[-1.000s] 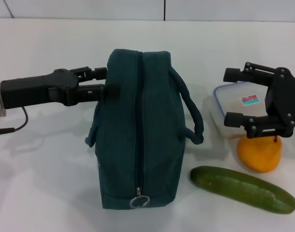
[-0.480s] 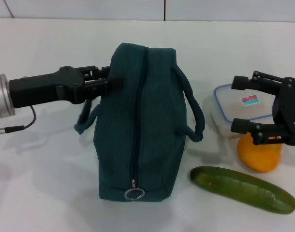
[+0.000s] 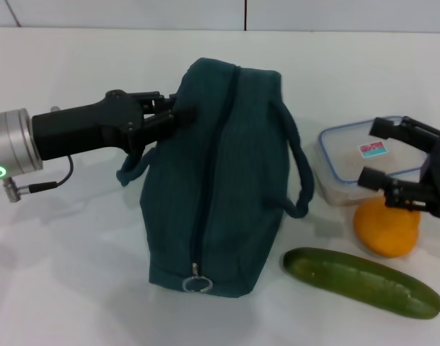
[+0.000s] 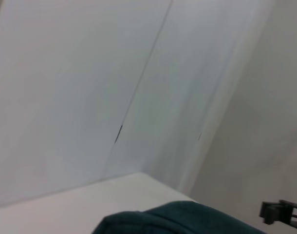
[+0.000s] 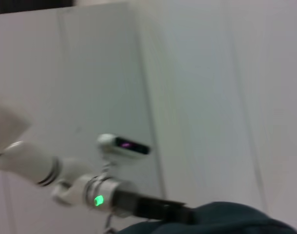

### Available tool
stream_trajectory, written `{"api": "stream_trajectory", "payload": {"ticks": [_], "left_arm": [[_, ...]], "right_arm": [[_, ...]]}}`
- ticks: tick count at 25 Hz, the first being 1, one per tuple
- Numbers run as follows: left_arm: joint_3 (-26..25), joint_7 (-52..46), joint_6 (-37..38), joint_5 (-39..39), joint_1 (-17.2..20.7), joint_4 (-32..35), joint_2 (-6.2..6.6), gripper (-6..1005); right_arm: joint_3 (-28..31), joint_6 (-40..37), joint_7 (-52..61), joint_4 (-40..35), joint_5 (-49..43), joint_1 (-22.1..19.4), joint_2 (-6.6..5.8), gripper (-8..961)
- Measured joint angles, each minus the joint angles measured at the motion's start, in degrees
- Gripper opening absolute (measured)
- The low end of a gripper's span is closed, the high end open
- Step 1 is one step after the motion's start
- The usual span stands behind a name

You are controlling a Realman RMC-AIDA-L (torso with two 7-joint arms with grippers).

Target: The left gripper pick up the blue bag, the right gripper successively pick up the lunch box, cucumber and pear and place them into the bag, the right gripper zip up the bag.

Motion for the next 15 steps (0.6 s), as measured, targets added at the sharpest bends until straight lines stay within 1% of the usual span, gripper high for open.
{"api": "stream_trajectory", "payload": {"ticks": [2,4,11,15], "left_arm": [[0.0,0.8,-0.1,-1.1,0.4,0.5,0.05,278],[0.0,0.7,-0.1,-2.0,0.6,0.8,0.09,242],[0.0,-0.2,-2.4,-1.7,-1.4,2.6,-0.12,115],[0.0,0.4,-4.1,-1.8,-1.5,4.6,-0.07,70]], "right_arm": [[2.9,0.2,-0.6,2.0,0.0,-0.5,0.77,886],[6.3,0.2,-1.4,5.1,0.0,-0.5,1.29,886],[19.1,0.9,-1.7,16.0,0.2,0.1,1.35,886],[24.2,2.6,-1.3,20.2,0.2,-0.3,1.37,887]]}}
